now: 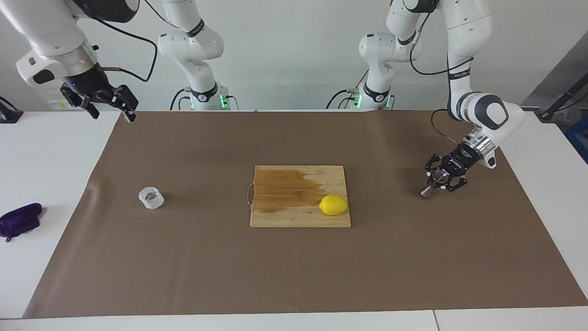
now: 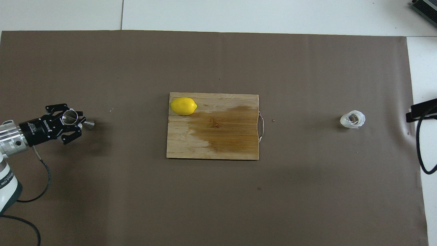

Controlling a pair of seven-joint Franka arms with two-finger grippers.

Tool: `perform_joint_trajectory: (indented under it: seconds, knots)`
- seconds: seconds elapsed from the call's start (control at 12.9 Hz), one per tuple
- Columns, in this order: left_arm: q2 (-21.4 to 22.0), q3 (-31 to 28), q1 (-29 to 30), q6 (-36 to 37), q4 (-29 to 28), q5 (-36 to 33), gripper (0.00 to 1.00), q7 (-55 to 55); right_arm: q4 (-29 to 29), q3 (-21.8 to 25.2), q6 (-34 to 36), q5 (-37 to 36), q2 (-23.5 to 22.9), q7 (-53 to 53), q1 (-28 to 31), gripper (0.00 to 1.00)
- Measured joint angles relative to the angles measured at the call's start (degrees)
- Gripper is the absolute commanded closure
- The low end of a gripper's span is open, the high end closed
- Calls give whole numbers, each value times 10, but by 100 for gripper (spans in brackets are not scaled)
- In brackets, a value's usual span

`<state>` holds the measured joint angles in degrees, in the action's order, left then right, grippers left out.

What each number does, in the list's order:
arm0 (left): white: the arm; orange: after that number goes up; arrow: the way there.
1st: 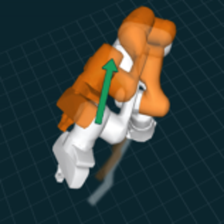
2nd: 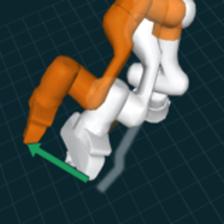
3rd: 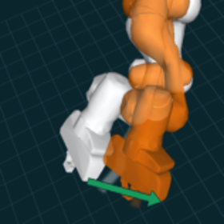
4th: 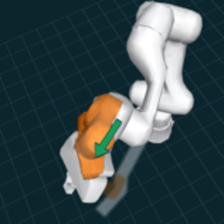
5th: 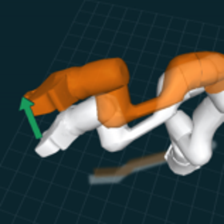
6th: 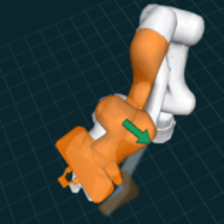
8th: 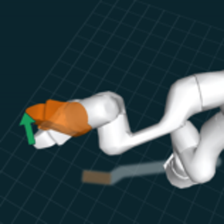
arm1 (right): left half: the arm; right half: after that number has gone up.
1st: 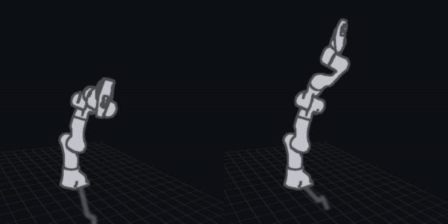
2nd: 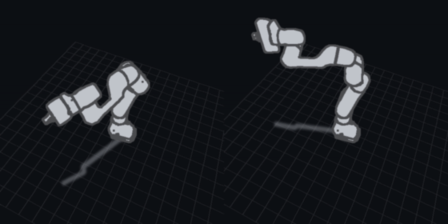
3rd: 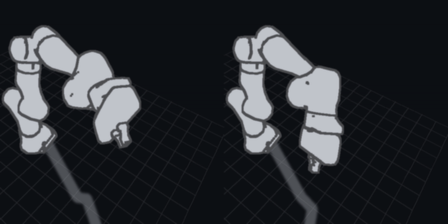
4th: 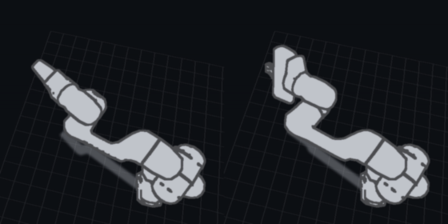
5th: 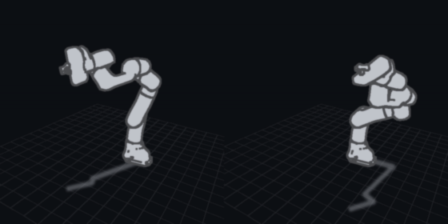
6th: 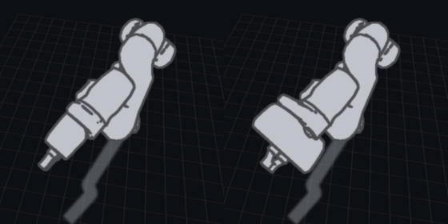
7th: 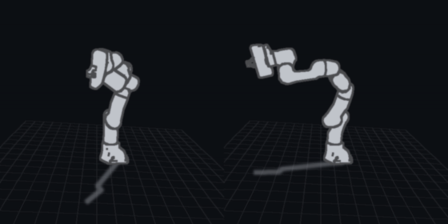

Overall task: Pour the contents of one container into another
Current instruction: 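Close the left gripper around the small metal cup, then lift the metal cup with the left gripper and carry it over the board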

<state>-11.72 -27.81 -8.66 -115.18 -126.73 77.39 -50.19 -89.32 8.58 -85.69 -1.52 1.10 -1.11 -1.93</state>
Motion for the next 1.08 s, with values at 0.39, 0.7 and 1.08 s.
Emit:
perform_joint_trajectory:
  seconds: [0.39, 0.7, 1.08]
  knots:
    - [9, 14, -1, 0, 12, 4, 76, -33, 0, 0, 0, 0, 0, 0, 0, 0]
    - [15, 20, -42, -34, 42, 4, 76, -103, 0, 0, 0, 0, 0, 0, 0, 0]
    - [42, 25, -136, -134, 50, 4, 76, -207, 0, 0, 0, 0, 0, 0, 0, 0]
